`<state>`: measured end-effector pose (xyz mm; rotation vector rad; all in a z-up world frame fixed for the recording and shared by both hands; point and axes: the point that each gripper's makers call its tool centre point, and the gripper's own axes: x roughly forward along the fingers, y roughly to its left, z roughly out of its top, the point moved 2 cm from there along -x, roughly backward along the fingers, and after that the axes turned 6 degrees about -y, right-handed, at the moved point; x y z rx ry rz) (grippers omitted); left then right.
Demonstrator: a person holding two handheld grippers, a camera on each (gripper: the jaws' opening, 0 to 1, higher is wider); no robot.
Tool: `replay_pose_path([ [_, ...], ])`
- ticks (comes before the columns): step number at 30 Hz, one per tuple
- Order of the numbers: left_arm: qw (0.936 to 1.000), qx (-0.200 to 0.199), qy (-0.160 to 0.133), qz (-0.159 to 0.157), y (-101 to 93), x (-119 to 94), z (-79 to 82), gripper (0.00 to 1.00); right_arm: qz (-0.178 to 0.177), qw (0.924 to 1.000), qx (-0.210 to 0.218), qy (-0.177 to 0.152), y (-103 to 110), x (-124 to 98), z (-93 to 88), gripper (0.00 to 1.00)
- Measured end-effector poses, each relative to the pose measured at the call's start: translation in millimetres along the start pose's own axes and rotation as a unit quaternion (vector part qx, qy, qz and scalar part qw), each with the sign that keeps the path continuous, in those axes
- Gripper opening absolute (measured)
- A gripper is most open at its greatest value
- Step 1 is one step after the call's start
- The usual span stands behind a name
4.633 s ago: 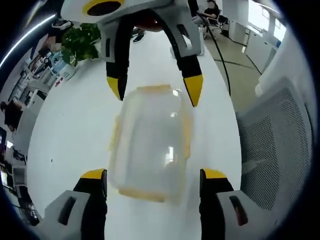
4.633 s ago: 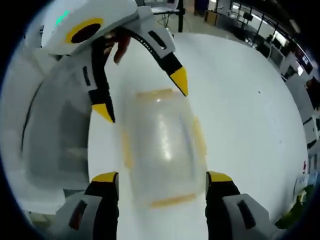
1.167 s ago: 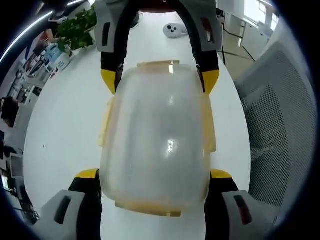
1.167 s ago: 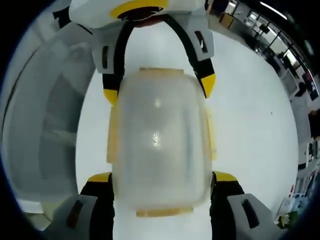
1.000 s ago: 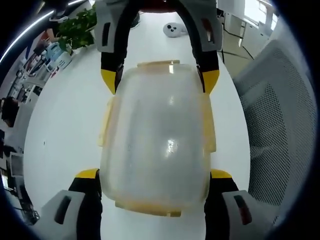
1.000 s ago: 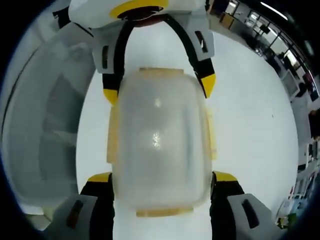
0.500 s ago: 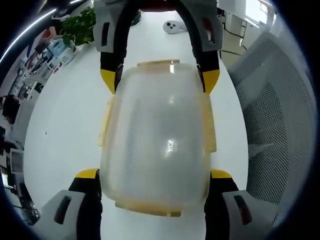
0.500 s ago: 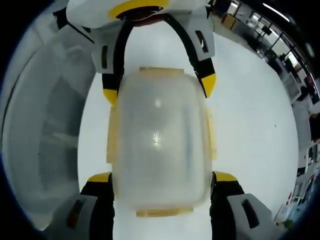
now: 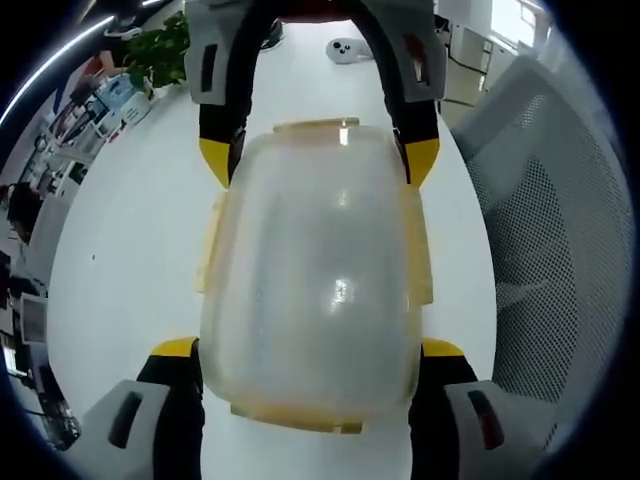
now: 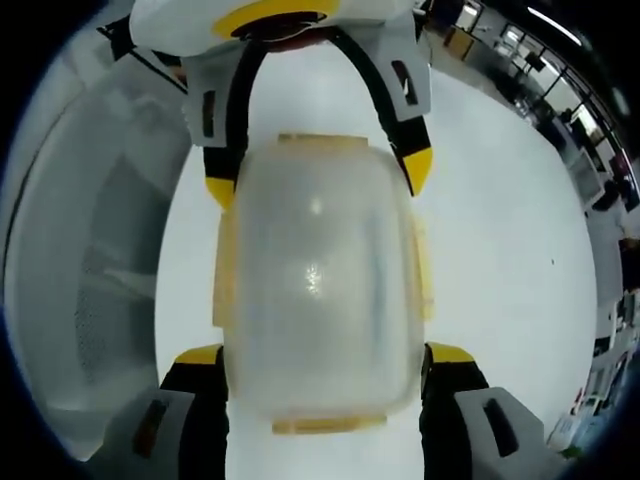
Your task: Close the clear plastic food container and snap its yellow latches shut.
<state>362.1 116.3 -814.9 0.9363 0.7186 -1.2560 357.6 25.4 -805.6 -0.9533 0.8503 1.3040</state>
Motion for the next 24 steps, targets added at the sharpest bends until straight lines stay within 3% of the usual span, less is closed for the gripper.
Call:
replay_pose_path([
  [24, 1.0, -0.003, 0.0, 0.002, 26.4, 3, -5.1, 0.87, -0.001, 1.0, -0.004, -0.008, -27, 4, 3.4, 0.79],
])
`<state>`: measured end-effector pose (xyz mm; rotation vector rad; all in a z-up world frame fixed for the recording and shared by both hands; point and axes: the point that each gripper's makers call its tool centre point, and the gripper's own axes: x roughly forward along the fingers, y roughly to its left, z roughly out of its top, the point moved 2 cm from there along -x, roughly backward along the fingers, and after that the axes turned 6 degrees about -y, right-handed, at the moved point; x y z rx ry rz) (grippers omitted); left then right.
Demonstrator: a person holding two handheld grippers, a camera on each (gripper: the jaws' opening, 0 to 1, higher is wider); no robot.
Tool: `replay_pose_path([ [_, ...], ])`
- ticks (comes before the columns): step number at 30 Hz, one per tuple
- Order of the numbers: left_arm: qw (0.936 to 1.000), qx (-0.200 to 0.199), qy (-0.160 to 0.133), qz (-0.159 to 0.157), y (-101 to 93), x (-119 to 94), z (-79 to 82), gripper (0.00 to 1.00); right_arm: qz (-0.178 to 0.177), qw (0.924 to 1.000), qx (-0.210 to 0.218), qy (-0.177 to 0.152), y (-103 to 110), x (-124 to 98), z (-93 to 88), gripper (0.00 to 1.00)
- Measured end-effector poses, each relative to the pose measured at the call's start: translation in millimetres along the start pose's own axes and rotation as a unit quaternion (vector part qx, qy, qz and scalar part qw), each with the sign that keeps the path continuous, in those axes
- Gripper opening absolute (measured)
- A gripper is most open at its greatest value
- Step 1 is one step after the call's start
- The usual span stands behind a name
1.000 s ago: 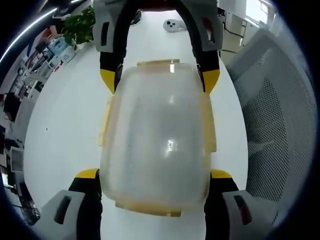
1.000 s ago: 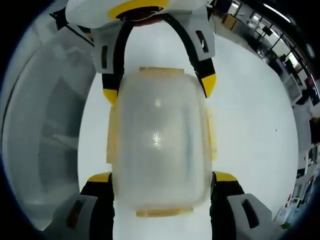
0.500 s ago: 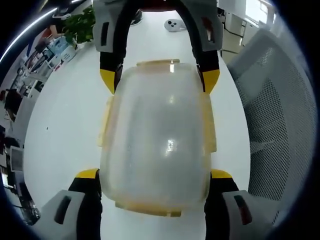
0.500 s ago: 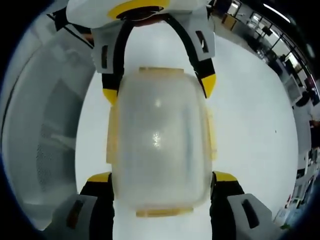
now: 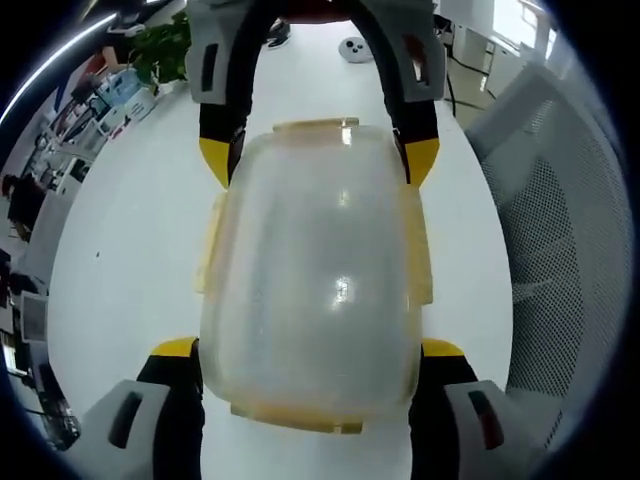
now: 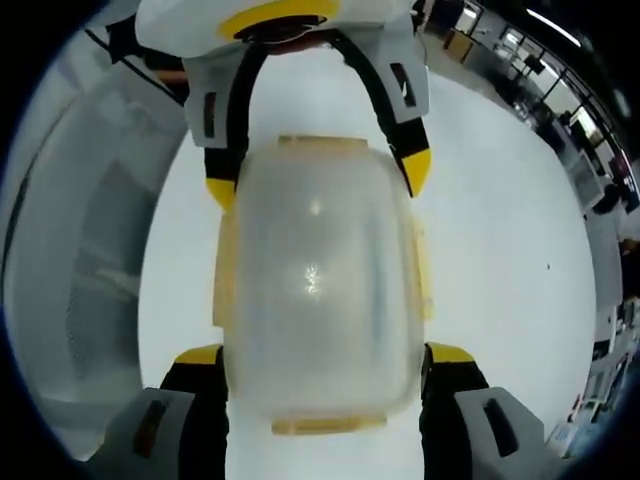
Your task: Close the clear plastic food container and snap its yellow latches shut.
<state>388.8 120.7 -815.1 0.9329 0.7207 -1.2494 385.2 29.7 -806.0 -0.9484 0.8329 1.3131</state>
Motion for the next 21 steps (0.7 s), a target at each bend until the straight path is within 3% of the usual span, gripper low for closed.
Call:
replay_pose_path([
  [21, 1.0, 0.003, 0.004, -0.002, 19.3, 4, -3.1, 0.87, 0.0, 1.0, 0.0, -0.004, -19, 3, 1.1, 0.79],
])
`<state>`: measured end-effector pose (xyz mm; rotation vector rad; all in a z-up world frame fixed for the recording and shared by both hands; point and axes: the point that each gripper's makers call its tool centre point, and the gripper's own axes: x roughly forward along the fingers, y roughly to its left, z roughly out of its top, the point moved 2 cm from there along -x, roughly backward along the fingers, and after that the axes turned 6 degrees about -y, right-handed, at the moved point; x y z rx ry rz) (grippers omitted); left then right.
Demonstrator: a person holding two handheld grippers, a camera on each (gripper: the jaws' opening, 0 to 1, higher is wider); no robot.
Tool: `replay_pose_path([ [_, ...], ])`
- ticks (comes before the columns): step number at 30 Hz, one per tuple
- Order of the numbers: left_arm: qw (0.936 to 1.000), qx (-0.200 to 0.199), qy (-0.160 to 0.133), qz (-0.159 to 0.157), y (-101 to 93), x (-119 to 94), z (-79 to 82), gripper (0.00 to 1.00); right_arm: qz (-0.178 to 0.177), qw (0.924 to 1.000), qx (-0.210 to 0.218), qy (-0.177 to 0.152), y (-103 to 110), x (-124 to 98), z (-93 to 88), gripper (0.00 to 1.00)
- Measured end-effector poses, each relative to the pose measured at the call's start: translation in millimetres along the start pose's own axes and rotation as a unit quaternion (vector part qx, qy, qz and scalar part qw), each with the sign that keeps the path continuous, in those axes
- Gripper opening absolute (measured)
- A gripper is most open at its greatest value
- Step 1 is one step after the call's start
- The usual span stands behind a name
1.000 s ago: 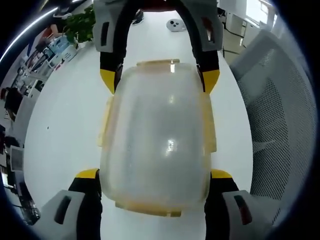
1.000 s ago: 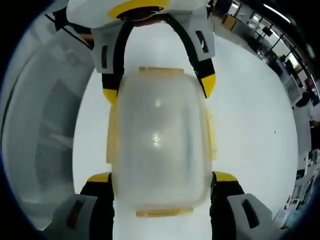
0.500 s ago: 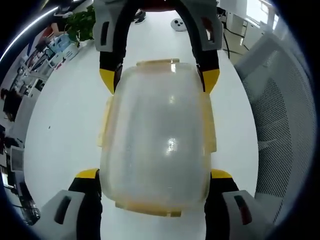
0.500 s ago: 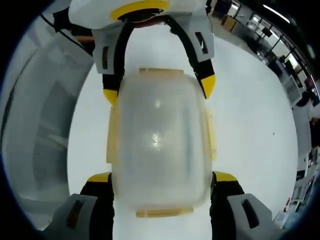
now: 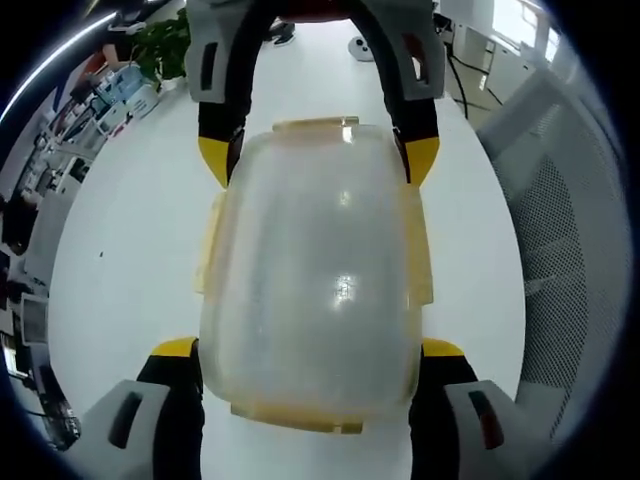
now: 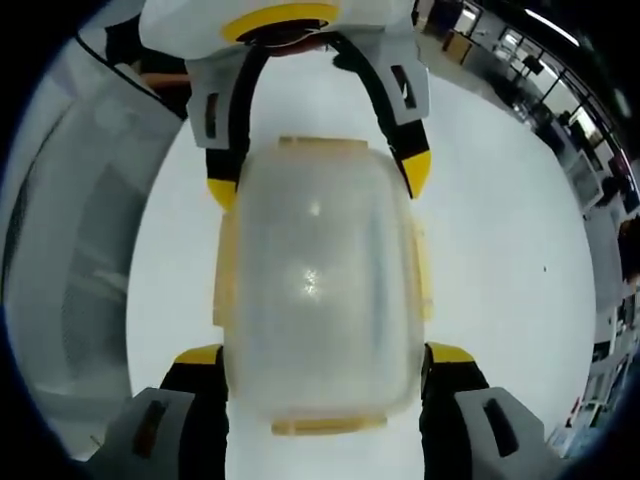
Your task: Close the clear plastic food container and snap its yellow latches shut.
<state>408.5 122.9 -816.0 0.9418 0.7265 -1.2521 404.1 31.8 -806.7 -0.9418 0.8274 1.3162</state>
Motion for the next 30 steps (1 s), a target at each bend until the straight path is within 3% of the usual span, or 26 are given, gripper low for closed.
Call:
replay_pose_path([
  [30, 1.0, -0.002, -0.004, 0.002, 31.4, 5, -0.9, 0.87, 0.001, 1.0, 0.0, -0.01, -31, 2, 0.9, 0.8],
])
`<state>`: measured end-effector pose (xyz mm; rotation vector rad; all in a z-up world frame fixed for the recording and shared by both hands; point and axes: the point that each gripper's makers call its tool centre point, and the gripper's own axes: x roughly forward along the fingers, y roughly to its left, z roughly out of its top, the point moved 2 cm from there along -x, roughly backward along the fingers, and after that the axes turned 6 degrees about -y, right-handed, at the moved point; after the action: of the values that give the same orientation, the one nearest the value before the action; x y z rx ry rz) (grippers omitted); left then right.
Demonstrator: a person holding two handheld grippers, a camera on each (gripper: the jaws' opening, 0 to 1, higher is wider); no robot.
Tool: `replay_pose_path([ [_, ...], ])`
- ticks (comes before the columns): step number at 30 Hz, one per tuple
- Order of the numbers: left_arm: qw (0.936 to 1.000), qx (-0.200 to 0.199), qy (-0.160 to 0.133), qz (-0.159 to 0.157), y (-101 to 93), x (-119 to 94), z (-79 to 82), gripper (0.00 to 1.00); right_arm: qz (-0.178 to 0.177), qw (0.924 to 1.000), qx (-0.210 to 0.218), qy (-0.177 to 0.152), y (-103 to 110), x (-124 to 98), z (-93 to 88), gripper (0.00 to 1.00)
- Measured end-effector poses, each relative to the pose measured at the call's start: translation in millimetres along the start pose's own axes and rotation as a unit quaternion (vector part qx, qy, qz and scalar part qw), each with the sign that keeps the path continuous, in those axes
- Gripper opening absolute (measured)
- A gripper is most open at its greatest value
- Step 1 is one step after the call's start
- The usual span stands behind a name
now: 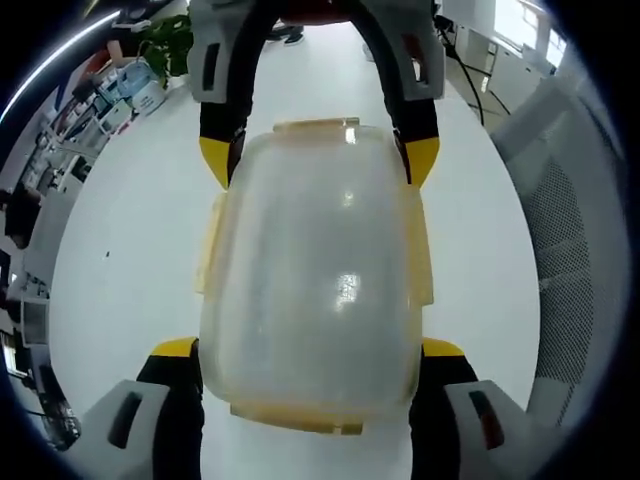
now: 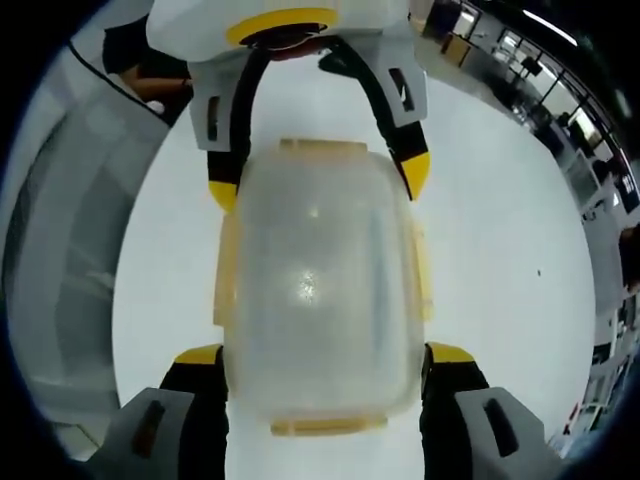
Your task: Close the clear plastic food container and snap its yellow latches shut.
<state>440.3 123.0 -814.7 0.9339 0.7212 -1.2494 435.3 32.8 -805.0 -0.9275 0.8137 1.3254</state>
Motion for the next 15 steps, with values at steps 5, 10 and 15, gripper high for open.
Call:
replay_pose_path([
  [5, 1.0, -0.003, -0.001, 0.002, 3.5, 0.7, -0.5, 0.87, 0.002, 1.0, -0.003, 0.001, -4.7, 0.7, 0.0, 0.8],
  [10, 1.0, -0.005, -0.002, 0.002, 5.8, 1.0, -0.3, 0.87, 0.003, 1.0, -0.005, 0.002, -7.6, 1.1, 0.0, 0.8],
  [15, 1.0, -0.004, -0.001, 0.003, 5.5, 0.7, -0.5, 0.87, 0.002, 1.0, -0.004, 0.004, -7.0, 1.0, 0.1, 0.8],
])
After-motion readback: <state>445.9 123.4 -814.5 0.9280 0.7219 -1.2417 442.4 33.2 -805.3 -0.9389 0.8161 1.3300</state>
